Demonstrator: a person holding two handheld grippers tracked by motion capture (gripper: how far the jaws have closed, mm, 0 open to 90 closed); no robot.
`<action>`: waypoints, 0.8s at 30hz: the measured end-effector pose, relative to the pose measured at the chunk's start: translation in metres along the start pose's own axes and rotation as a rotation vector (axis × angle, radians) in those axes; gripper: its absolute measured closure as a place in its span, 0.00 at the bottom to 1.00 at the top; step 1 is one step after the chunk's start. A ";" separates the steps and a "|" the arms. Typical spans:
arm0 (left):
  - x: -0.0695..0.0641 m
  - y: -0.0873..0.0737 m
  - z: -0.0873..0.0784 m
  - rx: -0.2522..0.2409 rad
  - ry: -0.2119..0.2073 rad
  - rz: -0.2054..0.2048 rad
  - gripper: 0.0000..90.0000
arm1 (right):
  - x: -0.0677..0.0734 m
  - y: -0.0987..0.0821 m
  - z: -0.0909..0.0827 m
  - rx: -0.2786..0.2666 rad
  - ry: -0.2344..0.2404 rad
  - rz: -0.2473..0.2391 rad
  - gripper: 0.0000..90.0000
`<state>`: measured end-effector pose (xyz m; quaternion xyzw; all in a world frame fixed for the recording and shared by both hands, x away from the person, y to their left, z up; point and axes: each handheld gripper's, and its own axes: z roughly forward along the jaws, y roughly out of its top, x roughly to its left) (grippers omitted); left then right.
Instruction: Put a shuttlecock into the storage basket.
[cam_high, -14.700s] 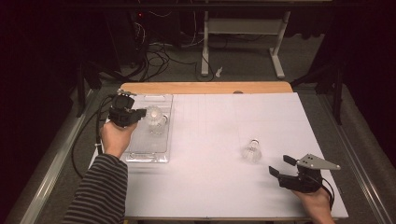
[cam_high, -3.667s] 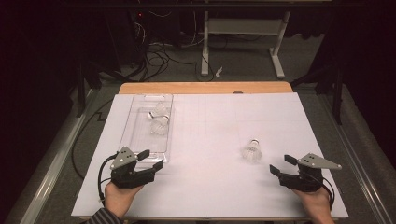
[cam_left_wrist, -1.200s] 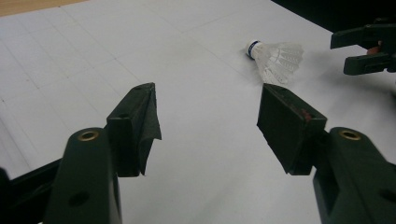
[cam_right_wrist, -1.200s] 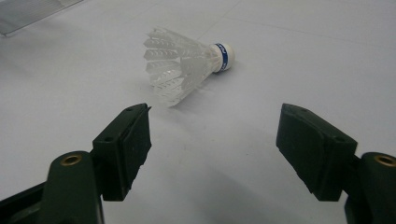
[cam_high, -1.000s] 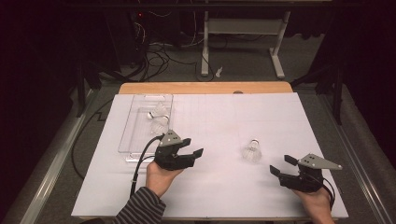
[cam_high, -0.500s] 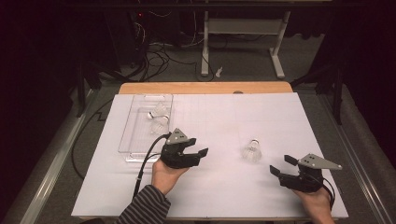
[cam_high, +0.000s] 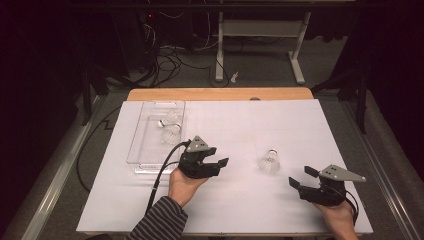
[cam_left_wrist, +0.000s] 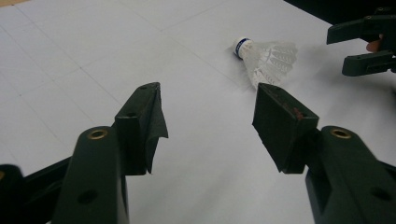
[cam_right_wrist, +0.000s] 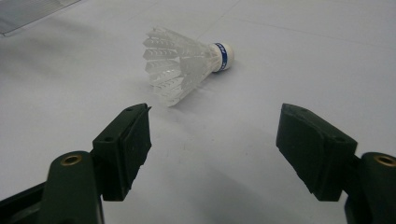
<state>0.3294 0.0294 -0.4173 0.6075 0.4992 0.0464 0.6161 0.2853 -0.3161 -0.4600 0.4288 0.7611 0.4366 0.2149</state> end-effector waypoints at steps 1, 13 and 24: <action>0.000 0.000 0.001 0.002 -0.001 0.000 0.48 | 0.000 0.000 0.000 -0.001 0.001 0.000 0.30; -0.003 -0.001 0.012 0.025 -0.008 0.000 0.47 | 0.000 0.000 0.000 0.001 0.002 0.000 0.30; -0.011 -0.002 0.025 0.067 -0.003 0.018 0.49 | 0.000 0.000 0.000 0.001 0.003 0.000 0.30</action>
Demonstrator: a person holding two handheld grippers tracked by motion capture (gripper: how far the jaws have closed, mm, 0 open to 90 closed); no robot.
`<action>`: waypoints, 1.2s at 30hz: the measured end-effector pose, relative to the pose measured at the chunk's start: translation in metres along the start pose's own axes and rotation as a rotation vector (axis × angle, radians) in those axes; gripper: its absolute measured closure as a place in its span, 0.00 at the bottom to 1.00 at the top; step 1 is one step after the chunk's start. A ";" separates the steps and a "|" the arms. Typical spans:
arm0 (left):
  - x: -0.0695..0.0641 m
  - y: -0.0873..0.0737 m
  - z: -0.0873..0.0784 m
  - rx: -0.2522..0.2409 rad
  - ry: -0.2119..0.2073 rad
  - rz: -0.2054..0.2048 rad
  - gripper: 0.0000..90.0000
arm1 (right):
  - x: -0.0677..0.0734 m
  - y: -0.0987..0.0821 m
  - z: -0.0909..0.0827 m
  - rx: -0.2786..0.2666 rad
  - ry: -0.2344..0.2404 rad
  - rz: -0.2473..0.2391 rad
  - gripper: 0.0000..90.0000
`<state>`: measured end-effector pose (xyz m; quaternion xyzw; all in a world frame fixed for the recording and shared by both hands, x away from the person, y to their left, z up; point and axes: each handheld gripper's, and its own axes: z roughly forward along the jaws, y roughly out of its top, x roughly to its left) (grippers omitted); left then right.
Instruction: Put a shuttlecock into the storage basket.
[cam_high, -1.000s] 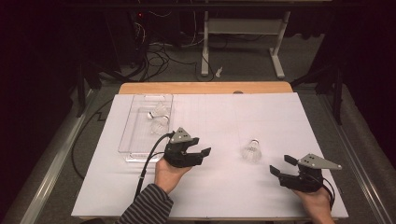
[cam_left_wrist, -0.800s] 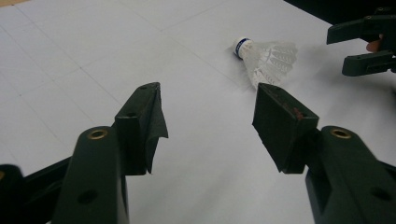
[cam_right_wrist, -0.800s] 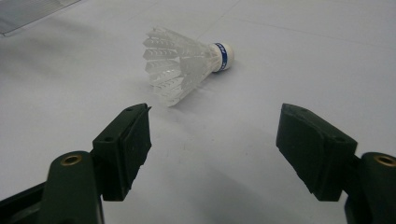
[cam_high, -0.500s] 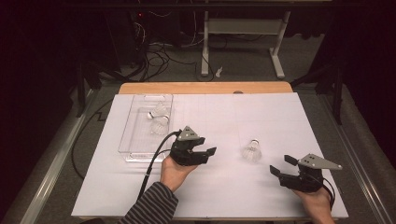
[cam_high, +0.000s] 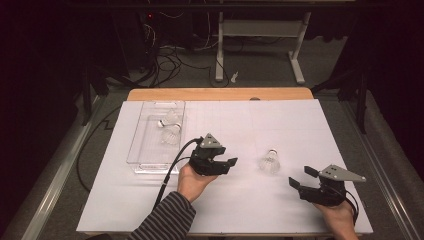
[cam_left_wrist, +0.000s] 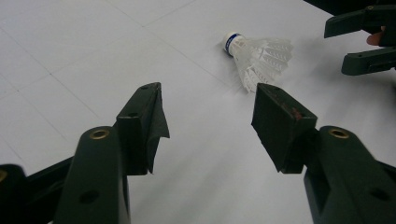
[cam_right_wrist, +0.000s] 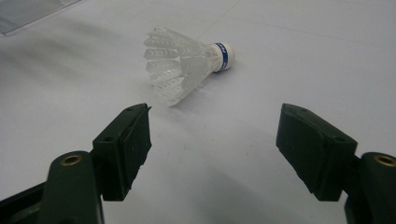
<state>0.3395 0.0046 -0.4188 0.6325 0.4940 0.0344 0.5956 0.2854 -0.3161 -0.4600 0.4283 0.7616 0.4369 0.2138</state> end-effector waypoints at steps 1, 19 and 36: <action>0.000 0.000 0.001 0.005 0.001 0.002 0.49 | 0.000 0.000 0.000 0.000 0.000 0.000 0.30; -0.012 0.001 0.022 0.091 0.013 0.022 0.52 | 0.000 0.000 0.000 0.001 0.002 -0.001 0.30; -0.020 -0.001 0.045 0.184 0.048 0.059 0.54 | 0.000 0.000 0.000 0.004 0.003 -0.003 0.30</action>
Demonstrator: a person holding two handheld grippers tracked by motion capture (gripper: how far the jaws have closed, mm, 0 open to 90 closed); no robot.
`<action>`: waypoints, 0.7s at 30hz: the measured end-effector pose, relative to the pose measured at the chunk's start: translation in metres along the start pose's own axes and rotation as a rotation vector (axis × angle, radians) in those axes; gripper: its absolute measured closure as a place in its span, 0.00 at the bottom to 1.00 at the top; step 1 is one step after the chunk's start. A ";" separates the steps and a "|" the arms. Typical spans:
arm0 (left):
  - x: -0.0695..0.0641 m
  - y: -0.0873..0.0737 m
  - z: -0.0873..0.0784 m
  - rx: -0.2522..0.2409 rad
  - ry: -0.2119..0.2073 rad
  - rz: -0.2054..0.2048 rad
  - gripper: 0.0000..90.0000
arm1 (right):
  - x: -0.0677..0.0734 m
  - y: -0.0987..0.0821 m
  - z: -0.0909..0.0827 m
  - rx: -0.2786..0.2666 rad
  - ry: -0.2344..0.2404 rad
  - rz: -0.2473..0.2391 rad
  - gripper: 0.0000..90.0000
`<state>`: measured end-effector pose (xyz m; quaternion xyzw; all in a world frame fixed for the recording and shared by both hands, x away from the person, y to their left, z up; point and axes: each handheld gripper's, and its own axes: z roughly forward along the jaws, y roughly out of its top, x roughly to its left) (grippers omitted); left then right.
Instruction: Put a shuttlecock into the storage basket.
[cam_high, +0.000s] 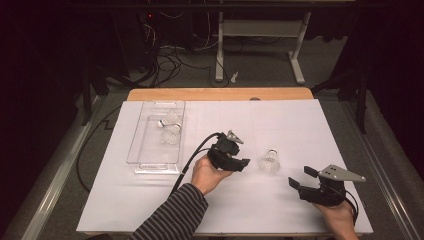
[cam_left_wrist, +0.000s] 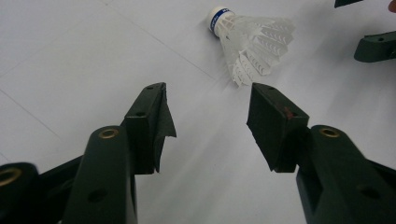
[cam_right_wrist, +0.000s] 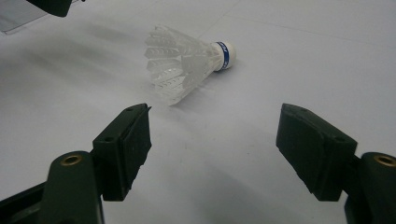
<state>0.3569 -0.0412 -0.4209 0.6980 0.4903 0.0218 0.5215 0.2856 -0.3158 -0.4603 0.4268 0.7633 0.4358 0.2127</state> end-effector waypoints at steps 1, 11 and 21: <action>0.000 0.000 0.001 0.004 0.000 -0.001 0.54 | 0.000 0.000 0.000 0.001 0.000 0.000 0.30; -0.002 -0.001 0.011 0.048 0.005 0.005 0.54 | 0.000 0.000 0.000 0.001 0.000 -0.001 0.30; -0.005 -0.001 0.020 0.073 0.006 0.010 0.54 | 0.000 0.000 0.000 0.001 0.001 -0.002 0.30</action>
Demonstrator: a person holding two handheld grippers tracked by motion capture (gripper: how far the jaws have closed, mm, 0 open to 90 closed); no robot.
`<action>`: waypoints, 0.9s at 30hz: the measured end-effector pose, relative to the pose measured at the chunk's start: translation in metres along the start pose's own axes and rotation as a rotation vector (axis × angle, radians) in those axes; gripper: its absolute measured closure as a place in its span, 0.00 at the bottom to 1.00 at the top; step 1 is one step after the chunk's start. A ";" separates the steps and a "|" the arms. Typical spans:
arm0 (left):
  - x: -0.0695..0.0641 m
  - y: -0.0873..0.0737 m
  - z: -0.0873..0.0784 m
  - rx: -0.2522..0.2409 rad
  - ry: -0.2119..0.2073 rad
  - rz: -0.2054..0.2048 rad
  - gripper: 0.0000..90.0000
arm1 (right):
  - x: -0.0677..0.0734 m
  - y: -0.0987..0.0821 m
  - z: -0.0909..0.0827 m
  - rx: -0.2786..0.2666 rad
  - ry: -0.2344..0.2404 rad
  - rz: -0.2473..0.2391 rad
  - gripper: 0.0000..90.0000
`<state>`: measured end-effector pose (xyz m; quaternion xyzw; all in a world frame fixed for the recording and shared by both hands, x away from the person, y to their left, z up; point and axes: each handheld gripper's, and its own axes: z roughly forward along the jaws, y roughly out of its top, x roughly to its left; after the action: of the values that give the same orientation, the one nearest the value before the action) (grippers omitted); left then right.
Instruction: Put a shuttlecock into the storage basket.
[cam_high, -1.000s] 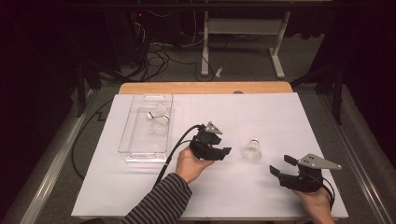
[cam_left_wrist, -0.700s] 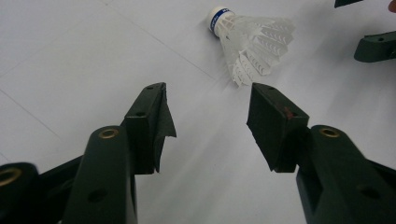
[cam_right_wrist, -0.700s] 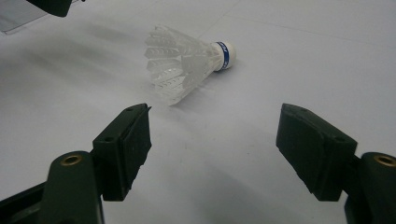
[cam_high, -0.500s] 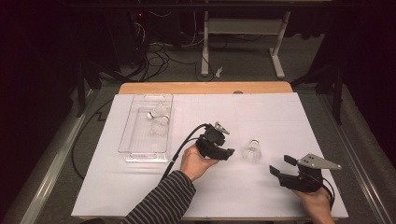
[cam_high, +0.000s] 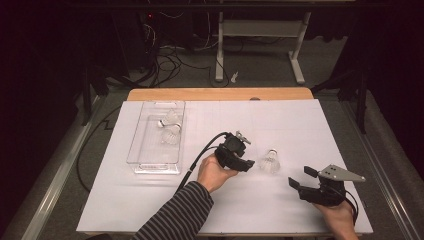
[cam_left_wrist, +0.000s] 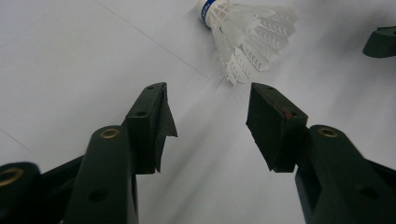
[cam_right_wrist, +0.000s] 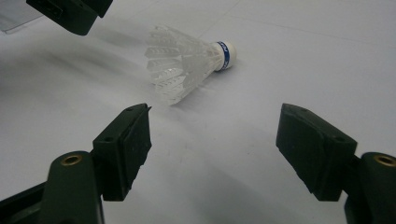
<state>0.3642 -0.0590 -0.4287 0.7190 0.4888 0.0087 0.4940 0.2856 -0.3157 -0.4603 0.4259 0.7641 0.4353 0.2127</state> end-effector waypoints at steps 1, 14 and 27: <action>-0.001 0.000 0.001 -0.002 0.000 -0.003 0.54 | 0.000 0.000 0.000 0.000 0.000 0.000 0.30; -0.001 0.001 0.008 0.022 0.002 -0.004 0.54 | 0.000 0.000 0.000 0.000 0.001 -0.002 0.30; -0.004 0.003 0.014 0.037 0.001 -0.003 0.55 | 0.000 0.000 0.000 0.001 0.001 -0.001 0.30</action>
<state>0.3714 -0.0713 -0.4317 0.7273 0.4902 -0.0006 0.4803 0.2859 -0.3157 -0.4605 0.4253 0.7647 0.4350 0.2124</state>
